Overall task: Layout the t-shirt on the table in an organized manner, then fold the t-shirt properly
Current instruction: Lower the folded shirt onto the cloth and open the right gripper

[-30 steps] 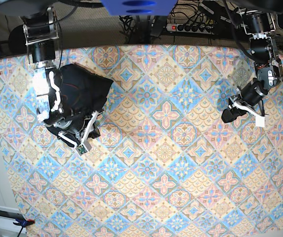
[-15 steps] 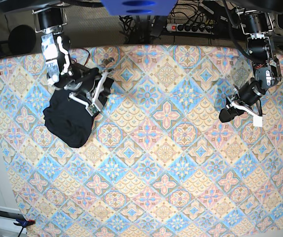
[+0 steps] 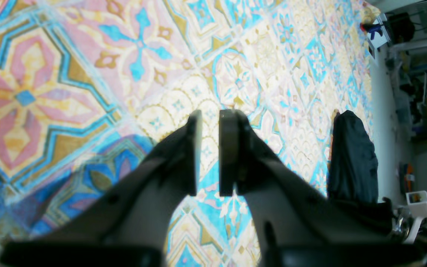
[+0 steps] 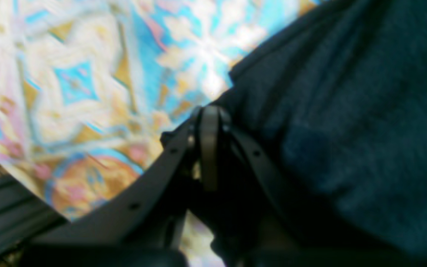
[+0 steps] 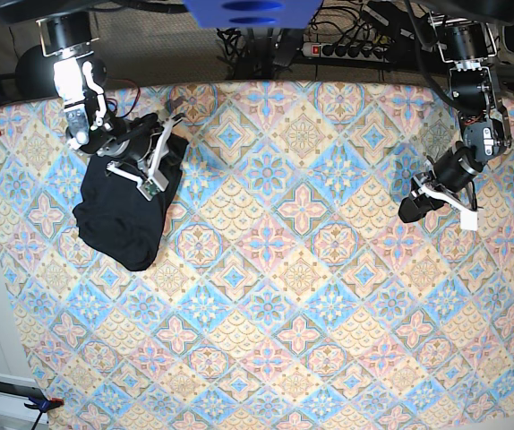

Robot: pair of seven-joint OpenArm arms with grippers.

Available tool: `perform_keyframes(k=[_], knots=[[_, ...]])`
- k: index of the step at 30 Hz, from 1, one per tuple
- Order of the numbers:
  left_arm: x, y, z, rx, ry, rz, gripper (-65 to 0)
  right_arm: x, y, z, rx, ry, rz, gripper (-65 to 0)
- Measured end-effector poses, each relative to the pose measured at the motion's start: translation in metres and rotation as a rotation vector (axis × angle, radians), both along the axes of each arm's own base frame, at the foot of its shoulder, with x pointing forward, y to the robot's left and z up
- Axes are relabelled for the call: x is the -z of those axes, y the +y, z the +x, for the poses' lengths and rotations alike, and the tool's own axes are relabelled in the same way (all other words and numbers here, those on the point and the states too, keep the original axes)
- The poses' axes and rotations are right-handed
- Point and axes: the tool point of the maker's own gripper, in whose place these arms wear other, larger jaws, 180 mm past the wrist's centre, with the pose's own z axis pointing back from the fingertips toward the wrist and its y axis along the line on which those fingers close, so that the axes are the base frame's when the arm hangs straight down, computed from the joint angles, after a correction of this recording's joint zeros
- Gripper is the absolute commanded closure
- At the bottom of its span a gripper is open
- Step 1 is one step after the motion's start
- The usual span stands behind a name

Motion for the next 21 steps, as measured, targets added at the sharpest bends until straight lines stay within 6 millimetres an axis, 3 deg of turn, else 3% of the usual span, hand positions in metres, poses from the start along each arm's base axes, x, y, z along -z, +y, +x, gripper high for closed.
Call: perform_keyframes(k=[14,21], knots=[[0.0,0.0,0.0,0.0,-0.001,0.0,-7.3,-0.004,-0.044,0.004,0.024,-0.002,-0.115,0.0],[0.0,0.0,0.0,0.0,0.0,0.0,-7.3,-0.008,-0.043,0.005,0.024,-0.011,-0.12,0.0]])
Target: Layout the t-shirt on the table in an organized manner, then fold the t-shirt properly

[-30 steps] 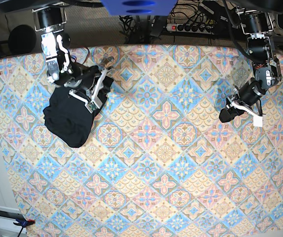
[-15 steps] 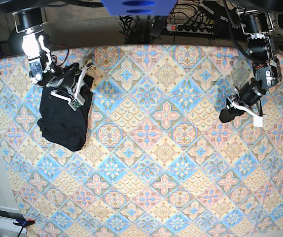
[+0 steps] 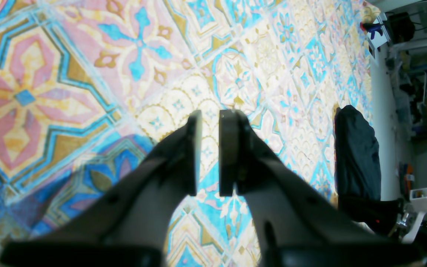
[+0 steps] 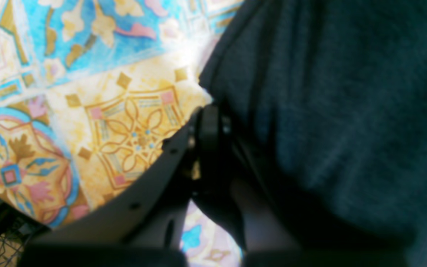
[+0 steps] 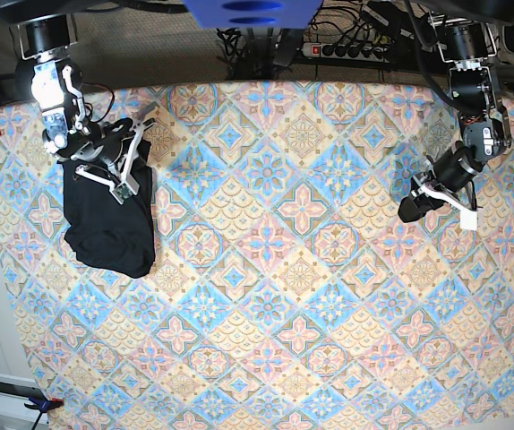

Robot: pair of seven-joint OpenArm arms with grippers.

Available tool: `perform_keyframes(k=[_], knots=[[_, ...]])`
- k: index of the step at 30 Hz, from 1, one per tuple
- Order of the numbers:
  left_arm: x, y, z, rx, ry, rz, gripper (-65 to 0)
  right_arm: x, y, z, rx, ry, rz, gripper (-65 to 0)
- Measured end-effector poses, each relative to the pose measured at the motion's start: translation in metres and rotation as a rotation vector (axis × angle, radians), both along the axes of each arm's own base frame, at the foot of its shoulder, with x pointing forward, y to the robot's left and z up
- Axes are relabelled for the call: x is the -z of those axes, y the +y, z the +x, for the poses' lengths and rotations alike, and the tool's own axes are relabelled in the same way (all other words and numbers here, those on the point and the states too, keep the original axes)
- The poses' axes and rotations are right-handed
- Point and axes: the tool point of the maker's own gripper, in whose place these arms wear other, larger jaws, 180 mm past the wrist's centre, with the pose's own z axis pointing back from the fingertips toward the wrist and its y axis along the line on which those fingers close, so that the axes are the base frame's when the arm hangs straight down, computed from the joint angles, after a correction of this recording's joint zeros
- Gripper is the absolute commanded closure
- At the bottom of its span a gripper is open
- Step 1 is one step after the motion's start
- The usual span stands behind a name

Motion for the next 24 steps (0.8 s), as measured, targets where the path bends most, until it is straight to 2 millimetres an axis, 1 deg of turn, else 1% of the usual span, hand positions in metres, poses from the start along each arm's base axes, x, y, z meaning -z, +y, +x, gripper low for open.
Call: perform_keyframes(k=[5,9,14,17,19,21,24], knots=[[0.0,0.0,0.0,0.0,0.0,0.0,-7.3,-0.011,0.005,0.001,-0.025,-0.013,-0.016,0.0],[0.0,0.0,0.0,0.0,-0.001,0.0,-7.3,-0.024,0.013,0.006,-0.046,-0.055,-0.004,0.0],[-0.001,0.004,0.0,-0.004,-0.002,0.006,-7.3,-0.02,0.014,-0.001,-0.047,-0.036,-0.004,0.0],[-0.001,0.005,-0.001,-0.004,0.001,0.011,-7.3,-0.026,0.019,-0.006,-0.059,-0.057,0.002,0.0],[-0.003,0.011,-0.001,0.005,0.005,0.033,-7.3,-0.037,0.026,-0.011,-0.073,-0.083,0.021,0.0],[-0.008,0.022,0.001,-0.009,-0.005,0.056,-7.3,-0.042,0.026,-0.018,-0.057,-0.094,0.042,0.0],[-0.014,0.041,-0.001,-0.047,-0.014,0.076,-7.3,-0.032,0.016,-0.038,0.003,-0.05,0.025,0.0]])
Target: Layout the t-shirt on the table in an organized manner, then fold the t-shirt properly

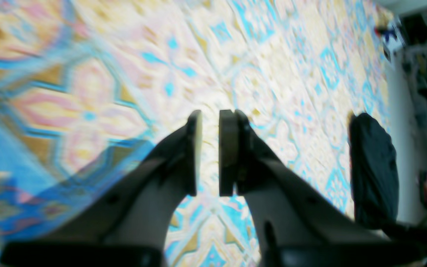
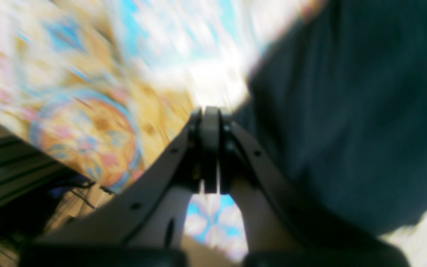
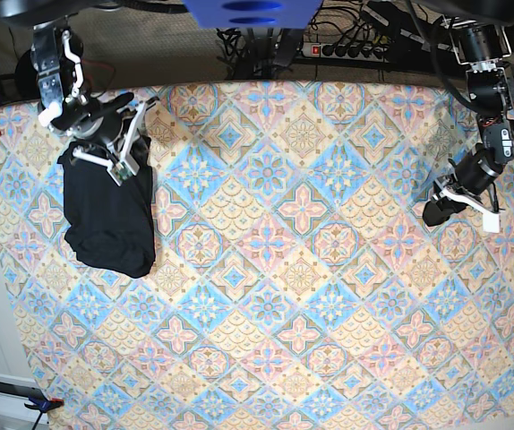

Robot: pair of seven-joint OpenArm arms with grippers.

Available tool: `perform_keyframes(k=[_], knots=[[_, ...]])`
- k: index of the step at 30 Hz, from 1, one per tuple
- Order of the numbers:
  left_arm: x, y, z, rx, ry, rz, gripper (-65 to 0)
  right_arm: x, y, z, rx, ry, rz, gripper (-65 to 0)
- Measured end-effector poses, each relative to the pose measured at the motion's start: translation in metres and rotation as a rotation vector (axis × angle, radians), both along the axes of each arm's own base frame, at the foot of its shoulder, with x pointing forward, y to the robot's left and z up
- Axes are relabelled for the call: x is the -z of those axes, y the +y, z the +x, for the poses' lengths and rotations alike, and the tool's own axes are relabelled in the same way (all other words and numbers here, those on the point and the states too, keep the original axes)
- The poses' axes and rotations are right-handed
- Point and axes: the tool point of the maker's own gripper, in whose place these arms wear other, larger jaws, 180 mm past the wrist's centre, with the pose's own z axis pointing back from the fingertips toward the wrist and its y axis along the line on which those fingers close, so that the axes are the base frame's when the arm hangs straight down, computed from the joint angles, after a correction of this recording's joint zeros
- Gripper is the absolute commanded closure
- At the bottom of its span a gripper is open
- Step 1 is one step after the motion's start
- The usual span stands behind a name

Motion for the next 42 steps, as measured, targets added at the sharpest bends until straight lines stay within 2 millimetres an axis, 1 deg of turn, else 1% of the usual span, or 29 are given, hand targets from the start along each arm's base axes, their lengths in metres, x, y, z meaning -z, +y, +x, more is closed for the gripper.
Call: perform_keyframes(k=[2,5,6,9,11,13,15,17,20,23,25,27,28,29,30,31,33,34,35,36,37,39,41,42], knots=[[0.001,0.011,-0.01,-0.011,0.013,0.015,-7.3,0.001,0.003,-0.012,0.03,0.012,0.036,0.0],[0.001,0.031,-0.031,-0.025,0.051,0.091,-7.3,0.004,-0.003,-0.023,0.12,0.018,0.079,0.0],[-0.004,0.035,-0.036,-0.032,0.043,0.106,-7.3,0.001,-0.006,-0.025,0.145,0.011,0.107,0.0],[-0.019,0.039,-0.054,-0.024,0.016,0.14,-7.2,-0.009,-0.01,-0.032,0.22,-0.008,0.218,0.0],[-0.019,0.048,-0.067,-0.044,0.038,0.161,-7.2,-0.011,-0.015,-0.039,0.262,0.009,0.263,0.0],[-0.015,0.06,-0.087,-0.069,0.078,0.194,-7.2,-0.016,-0.018,-0.043,0.298,0.014,0.314,0.0],[-0.018,0.065,-0.105,-0.073,0.099,0.225,-7.2,-0.021,-0.023,-0.046,0.333,0.007,0.345,0.0],[-0.019,0.071,-0.125,-0.076,0.134,0.256,-7.2,-0.021,-0.034,-0.055,0.365,0.012,0.333,0.0],[-0.013,0.076,-0.153,-0.081,0.199,0.273,-5.2,-0.012,-0.05,-0.082,0.403,0.078,0.279,0.0],[-0.014,0.091,-0.175,-0.109,0.243,0.307,-0.3,-0.008,-0.051,-0.097,0.411,0.115,0.275,0.0],[-0.011,0.097,-0.192,-0.11,0.293,0.324,0.0,-0.007,-0.05,-0.1,0.416,0.123,0.274,0.0],[-0.005,0.096,-0.21,-0.109,0.343,0.323,0.0,-0.006,-0.048,-0.104,0.434,0.121,0.291,0.0],[-0.002,0.095,-0.219,-0.112,0.363,0.319,0.0,-0.004,-0.046,-0.11,0.443,0.13,0.297,0.0],[0.002,0.096,-0.227,-0.111,0.388,0.329,0.0,-0.001,-0.045,-0.121,0.451,0.156,0.295,0.0],[0.007,0.096,-0.237,-0.104,0.424,0.346,0.0,0.004,-0.046,-0.136,0.451,0.203,0.267,0.0],[0.012,0.097,-0.245,-0.107,0.447,0.364,0.0,0.009,-0.049,-0.145,0.449,0.233,0.235,0.0],[0.027,0.094,-0.263,-0.093,0.511,0.419,0.0,0.015,-0.055,-0.154,0.442,0.258,0.184,0.0],[0.037,0.091,-0.273,-0.079,0.546,0.443,0.0,0.015,-0.058,-0.153,0.434,0.246,0.163,0.0],[0.046,0.085,-0.282,-0.062,0.579,0.46,0.0,0.015,-0.06,-0.152,0.431,0.229,0.157,0.0],[0.058,0.078,-0.294,-0.053,0.623,0.463,0.0,0.017,-0.061,-0.156,0.436,0.237,0.148,0.0],[0.07,0.072,-0.304,-0.036,0.655,0.461,0.0,0.023,-0.066,-0.164,0.441,0.26,0.116,0.0],[0.094,0.069,-0.313,-0.023,0.687,0.486,0.0,0.039,-0.071,-0.185,0.48,0.328,0.076,0.0],[0.118,0.062,-0.311,-0.016,0.668,0.486,0.0,0.054,-0.073,-0.208,0.509,0.395,0.069,0.0],[0.13,0.054,-0.311,-0.001,0.66,0.47,0.0,0.063,-0.074,-0.218,0.522,0.425,0.06,0.0]])
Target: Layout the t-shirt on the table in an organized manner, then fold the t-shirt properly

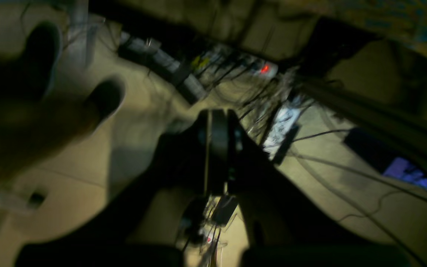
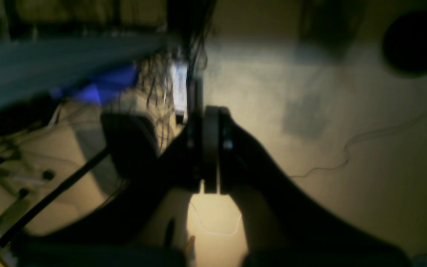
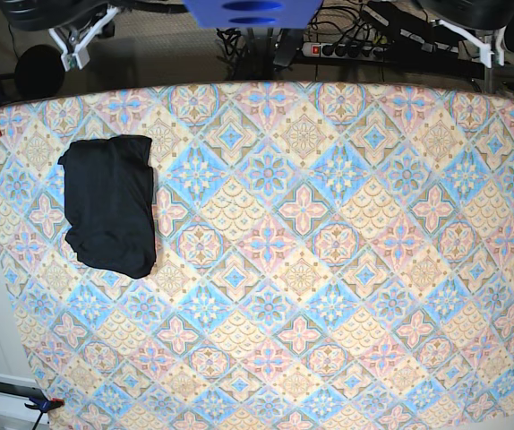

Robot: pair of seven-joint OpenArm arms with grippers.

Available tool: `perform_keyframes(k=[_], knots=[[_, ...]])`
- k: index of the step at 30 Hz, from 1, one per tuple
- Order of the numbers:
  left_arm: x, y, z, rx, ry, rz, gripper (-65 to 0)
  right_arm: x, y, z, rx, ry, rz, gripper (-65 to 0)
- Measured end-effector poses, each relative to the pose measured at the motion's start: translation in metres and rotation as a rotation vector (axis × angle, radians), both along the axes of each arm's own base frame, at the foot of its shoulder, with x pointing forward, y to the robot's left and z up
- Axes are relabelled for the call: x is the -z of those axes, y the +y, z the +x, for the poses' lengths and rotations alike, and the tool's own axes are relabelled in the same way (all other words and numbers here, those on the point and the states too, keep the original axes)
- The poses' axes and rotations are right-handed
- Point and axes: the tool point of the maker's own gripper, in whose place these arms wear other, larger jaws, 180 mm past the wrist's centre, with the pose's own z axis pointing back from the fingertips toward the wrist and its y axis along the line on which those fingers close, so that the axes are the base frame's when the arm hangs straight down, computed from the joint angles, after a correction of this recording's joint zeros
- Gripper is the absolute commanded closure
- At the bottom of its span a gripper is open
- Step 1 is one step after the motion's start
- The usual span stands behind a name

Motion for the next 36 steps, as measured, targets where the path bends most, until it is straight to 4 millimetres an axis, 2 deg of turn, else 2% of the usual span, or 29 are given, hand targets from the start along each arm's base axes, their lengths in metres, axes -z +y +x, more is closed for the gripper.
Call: perform_keyframes(k=[2,3,6,7,9,13,15,16,18,21,23,25,26,28,29,31,34,36], knots=[[0.023,-0.014,-0.003,0.007,-0.001,-0.029,0.0,0.021,0.004,-0.015,0.014,0.077,0.025,0.0],[0.035,-0.022,-0.008,0.001,0.002,-0.048,0.0,0.031,0.009,-0.014,0.023,0.088,0.044,0.0],[0.069,-0.043,-0.028,-0.014,0.056,-0.096,0.0,0.049,0.015,0.016,0.058,0.043,0.083,0.0],[0.078,-0.047,-0.029,-0.015,0.068,-0.105,-0.1,0.054,0.014,0.022,0.063,0.034,0.085,0.0],[0.093,-0.052,-0.024,-0.004,0.056,-0.107,-0.1,0.067,0.013,0.023,0.082,0.042,0.095,0.0],[0.121,-0.07,-0.011,0.045,0.042,-0.118,-0.1,0.099,0.032,-0.013,0.111,0.121,0.134,0.0],[0.136,-0.083,-0.018,0.07,0.074,-0.133,-0.2,0.115,0.045,-0.026,0.117,0.154,0.161,0.0],[0.142,-0.088,-0.023,0.082,0.083,-0.135,-0.2,0.122,0.049,-0.03,0.125,0.167,0.169,0.0],[0.152,-0.094,-0.031,0.087,0.104,-0.135,-0.2,0.137,0.047,-0.024,0.13,0.158,0.155,0.0],[0.164,-0.102,-0.028,0.091,0.095,-0.127,-0.2,0.155,0.03,-0.013,0.105,0.122,0.085,0.0],[0.17,-0.115,-0.02,0.107,0.071,-0.128,-0.2,0.165,0.019,-0.02,0.085,0.114,0.036,0.0],[0.174,-0.131,-0.012,0.148,0.062,-0.147,-0.3,0.176,0.025,-0.036,0.071,0.139,0.018,0.0],[0.175,-0.14,-0.009,0.162,0.048,-0.157,-0.3,0.182,0.036,-0.045,0.064,0.163,0.019,0.0],[0.176,-0.157,-0.004,0.196,0.026,-0.179,-0.3,0.189,0.065,-0.051,0.077,0.16,0.073,0.0],[0.176,-0.166,-0.005,0.216,0.029,-0.193,-0.3,0.192,0.082,-0.05,0.071,0.16,0.102,0.0],[0.177,-0.179,-0.007,0.249,0.033,-0.213,-0.3,0.195,0.097,-0.039,0.07,0.127,0.136,0.0],[0.177,-0.19,-0.006,0.272,0.031,-0.226,-0.3,0.197,0.073,-0.017,0.089,0.062,0.078,0.0],[0.177,-0.199,-0.006,0.283,0.029,-0.241,-0.3,0.198,0.06,-0.013,0.105,0.048,0.035,0.0]])
